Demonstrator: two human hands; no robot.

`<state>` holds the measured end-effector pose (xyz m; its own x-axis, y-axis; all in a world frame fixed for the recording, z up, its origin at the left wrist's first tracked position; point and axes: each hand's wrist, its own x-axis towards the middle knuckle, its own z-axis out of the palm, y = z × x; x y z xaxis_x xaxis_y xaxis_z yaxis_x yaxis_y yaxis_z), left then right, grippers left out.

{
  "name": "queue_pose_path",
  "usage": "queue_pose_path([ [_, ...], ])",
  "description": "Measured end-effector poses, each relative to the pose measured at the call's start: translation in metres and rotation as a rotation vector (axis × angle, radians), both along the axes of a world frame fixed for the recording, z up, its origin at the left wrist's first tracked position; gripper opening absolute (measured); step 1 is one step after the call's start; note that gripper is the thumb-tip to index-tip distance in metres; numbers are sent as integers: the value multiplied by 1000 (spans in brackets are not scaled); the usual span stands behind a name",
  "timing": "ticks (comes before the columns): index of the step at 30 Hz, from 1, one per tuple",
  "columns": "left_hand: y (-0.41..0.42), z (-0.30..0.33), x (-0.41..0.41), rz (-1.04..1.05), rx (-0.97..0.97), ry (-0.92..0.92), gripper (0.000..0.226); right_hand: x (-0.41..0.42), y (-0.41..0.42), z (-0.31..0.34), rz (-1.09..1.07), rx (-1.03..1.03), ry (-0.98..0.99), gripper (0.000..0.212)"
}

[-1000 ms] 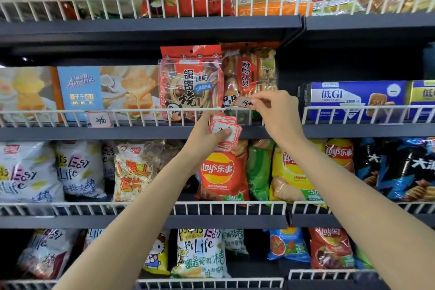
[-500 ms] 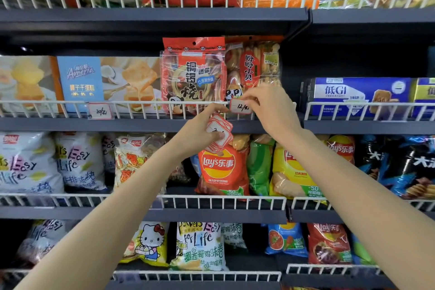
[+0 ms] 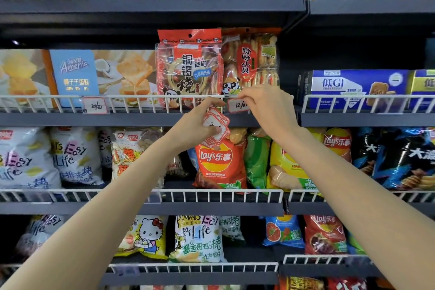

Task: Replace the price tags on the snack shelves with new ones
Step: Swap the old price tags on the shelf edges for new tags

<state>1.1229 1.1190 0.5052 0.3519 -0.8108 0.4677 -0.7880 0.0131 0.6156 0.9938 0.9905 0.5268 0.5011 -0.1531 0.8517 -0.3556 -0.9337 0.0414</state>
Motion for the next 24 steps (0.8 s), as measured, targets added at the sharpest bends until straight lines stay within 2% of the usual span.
queue_pose_path([
  [5, 0, 2, -1, 15, 12, 2, 44, 2, -3, -2, -38, -26, 44, 23],
  [12, 1, 4, -5, 42, 21, -24, 44, 3, -5, -8, 11, 1, -14, 24],
  [24, 0, 5, -4, 53, 5, -24, 45, -1, 1, -5, -24, -27, 89, 31],
])
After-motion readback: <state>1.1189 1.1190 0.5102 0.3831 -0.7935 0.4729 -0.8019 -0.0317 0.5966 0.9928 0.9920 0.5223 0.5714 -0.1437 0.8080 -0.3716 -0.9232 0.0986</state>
